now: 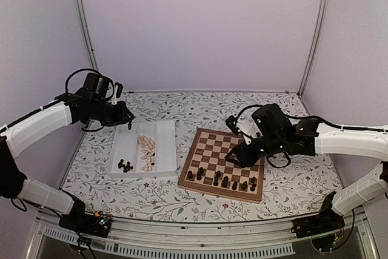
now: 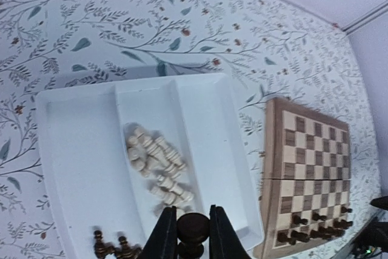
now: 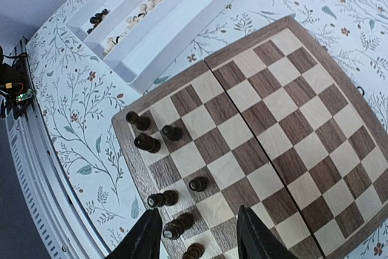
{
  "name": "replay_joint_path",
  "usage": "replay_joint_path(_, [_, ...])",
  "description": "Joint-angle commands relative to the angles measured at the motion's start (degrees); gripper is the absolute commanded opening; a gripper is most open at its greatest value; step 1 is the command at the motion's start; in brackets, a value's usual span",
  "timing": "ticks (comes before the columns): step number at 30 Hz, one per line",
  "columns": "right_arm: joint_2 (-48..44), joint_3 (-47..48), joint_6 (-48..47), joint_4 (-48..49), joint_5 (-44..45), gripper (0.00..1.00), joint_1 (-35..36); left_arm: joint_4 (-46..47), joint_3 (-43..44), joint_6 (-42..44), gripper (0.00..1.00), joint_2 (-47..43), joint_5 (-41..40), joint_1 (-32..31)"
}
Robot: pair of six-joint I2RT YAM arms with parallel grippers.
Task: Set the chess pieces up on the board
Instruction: Pick up the chess piece from the storage box, then place the chess piece on the chessboard.
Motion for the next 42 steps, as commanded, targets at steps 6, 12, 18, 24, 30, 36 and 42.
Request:
replay_joint_path(6, [2.1, 3.4, 1.3, 24.7, 8.4, 0.47, -0.1, 37.7, -13.4, -21.0, 0.0, -8.1, 6.6, -9.6])
replay_joint_path(12, [6.8, 9.3, -1.1, 32.8, 3.6, 0.48, 0.8, 48.0, -13.1, -25.2, 0.0, -4.4, 5.2, -16.9])
replay_joint_path(18, [14.4, 15.4, -2.0, 31.8, -0.9, 0.5, 3.0, 52.5, -11.2, -26.1, 0.0, -0.7, 4.2, -21.8])
replay_joint_path(24, [18.3, 18.4, -2.6, 31.0, -3.5, 0.52, 3.6, 54.8, -8.7, -26.6, 0.0, 3.4, 6.7, -23.7])
replay_joint_path(30, [18.9, 18.7, -2.5, 30.9, -2.1, 0.51, 3.6, 54.8, -6.5, -26.3, 0.0, 5.7, 8.2, -25.0])
replay_joint_path(36, [18.8, 18.7, -2.3, 30.7, 1.7, 0.43, 3.6, 54.8, -6.3, -26.5, 0.0, 6.4, 8.4, -25.9])
replay_joint_path(42, [18.3, 18.4, -1.5, 30.9, 4.4, 0.22, 3.2, 54.2, -5.9, -26.5, 0.0, 7.0, 8.6, -26.5])
